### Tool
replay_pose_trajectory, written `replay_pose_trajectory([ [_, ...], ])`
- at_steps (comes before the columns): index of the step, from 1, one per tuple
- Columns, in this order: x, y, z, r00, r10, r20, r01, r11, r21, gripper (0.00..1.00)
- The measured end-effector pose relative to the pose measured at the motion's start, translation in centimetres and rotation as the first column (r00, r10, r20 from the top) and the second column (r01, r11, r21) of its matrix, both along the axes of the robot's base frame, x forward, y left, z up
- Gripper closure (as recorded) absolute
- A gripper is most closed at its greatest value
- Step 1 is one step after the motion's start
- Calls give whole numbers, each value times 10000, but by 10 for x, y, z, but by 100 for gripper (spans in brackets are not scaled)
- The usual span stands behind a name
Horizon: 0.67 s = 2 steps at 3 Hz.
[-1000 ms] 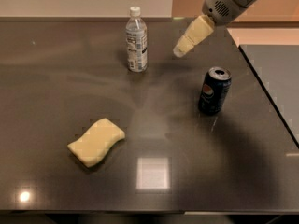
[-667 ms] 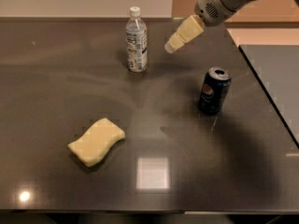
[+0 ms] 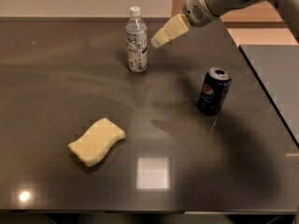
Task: Knock blue plastic bottle over
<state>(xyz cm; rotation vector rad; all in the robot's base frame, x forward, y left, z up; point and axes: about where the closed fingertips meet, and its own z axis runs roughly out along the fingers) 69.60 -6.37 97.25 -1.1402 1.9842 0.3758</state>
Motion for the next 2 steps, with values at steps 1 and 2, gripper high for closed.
replay_pose_trajectory([
  [1,15,11,-3,9999,-2,136,-4,9991,414,0],
  [2,26,28,-6,9998,130,122,-139,9971,748,0],
])
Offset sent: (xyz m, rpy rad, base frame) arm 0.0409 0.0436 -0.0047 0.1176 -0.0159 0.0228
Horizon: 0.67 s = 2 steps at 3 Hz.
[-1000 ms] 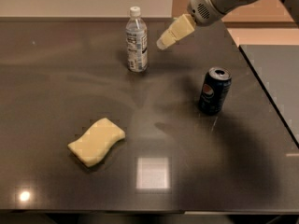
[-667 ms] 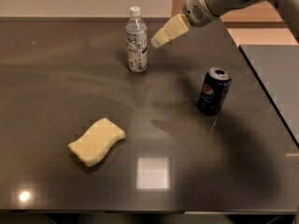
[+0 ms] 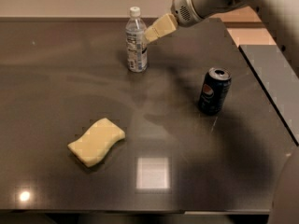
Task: Knock blue plastic bottle over
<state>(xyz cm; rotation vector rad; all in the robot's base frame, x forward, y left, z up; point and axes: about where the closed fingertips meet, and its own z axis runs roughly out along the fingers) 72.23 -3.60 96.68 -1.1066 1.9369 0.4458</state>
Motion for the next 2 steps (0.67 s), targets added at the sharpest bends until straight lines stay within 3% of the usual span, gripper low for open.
replay_pose_trajectory([
  [2,13,29,-11,9999,118,68,-121,9990,437,0],
])
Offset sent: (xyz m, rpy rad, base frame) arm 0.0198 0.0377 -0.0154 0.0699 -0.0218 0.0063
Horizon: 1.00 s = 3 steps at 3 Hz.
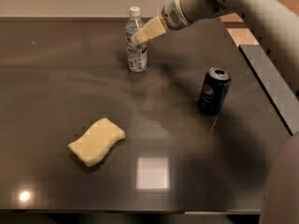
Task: Knock blue plastic bottle over
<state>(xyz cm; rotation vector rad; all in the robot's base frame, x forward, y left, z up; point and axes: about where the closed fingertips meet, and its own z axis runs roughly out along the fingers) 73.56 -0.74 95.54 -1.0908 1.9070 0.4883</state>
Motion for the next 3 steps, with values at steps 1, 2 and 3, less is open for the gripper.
replay_pose_trajectory([
  [1,7,8,-5,10000,68,49,-69,9998,177,0],
  [2,11,16,-8,9998,214,59,-216,9993,317,0],
  [3,11,17,-8,9997,223,57,-225,9992,323,0],
])
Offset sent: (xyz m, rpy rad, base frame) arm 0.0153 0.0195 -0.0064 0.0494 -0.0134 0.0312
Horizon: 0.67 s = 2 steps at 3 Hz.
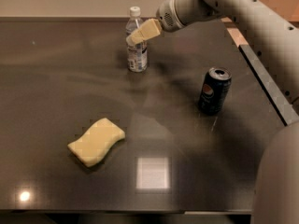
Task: Knock blue plastic bottle over
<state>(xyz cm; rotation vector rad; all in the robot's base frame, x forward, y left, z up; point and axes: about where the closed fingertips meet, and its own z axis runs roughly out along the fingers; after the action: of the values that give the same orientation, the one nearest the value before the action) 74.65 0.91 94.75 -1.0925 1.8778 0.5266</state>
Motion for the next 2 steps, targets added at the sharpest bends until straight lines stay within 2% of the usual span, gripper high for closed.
replay_pose_trajectory([
  [1,0,8,-2,9998,192,-114,-191,9998,70,18],
  [2,-3,13,-2,9993,329,-184,-326,9993,156,41],
])
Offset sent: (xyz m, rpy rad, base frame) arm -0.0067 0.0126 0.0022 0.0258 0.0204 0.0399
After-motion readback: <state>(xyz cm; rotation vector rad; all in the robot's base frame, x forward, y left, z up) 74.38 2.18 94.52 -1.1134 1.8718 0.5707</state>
